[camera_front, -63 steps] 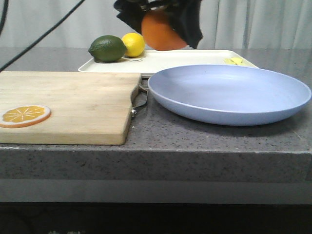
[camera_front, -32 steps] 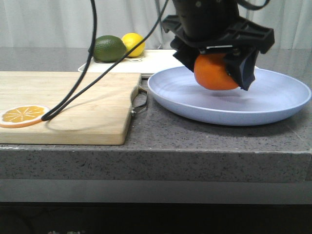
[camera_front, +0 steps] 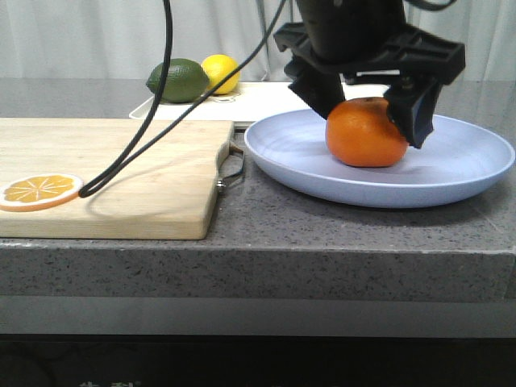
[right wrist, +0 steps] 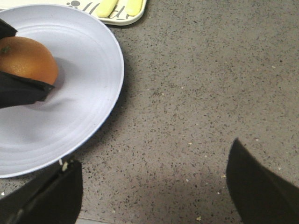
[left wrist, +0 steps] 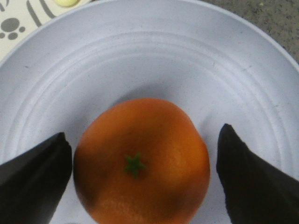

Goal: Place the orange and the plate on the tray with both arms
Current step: 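Open the left gripper and raise it away from the orange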

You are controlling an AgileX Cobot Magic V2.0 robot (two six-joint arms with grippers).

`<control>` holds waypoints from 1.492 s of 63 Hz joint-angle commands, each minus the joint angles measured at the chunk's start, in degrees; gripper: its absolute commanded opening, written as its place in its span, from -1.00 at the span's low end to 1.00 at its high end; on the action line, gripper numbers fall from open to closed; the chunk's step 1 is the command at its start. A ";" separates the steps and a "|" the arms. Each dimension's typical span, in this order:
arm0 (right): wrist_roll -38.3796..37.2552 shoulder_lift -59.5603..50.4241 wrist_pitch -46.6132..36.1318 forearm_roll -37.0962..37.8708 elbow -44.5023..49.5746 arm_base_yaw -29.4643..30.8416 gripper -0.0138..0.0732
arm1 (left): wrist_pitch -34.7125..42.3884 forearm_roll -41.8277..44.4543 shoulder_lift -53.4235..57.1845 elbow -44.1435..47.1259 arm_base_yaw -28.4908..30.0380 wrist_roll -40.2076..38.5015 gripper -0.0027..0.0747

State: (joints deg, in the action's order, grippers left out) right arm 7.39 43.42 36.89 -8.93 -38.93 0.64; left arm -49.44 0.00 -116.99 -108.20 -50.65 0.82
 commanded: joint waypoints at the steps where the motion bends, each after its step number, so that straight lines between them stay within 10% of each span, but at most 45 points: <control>1: 0.62 -0.10 -3.29 -0.11 -1.97 0.28 0.77 | -0.14 0.90 6.49 -2.64 -0.33 -0.82 0.65; 20: 0.62 -0.10 -1.07 -0.21 -1.97 0.28 0.77 | -0.62 3.26 21.16 2.25 1.52 -3.22 0.65; 46: 0.57 0.62 1.84 -3.08 -2.42 0.40 0.77 | 6.51 3.34 46.75 32.65 9.01 -3.60 0.65; 67: 0.57 15.18 17.63 -6.98 -16.99 5.12 0.77 | 6.64 3.60 65.99 49.12 12.25 -3.60 0.65; 94: 9.81 31.92 22.61 -33.10 -21.28 9.81 0.47 | 7.99 3.70 74.29 52.74 12.25 -3.60 0.65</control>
State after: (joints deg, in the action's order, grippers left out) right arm 15.79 74.75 60.57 -36.90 -58.38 10.12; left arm -45.87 3.50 -42.91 -54.04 -38.56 -2.22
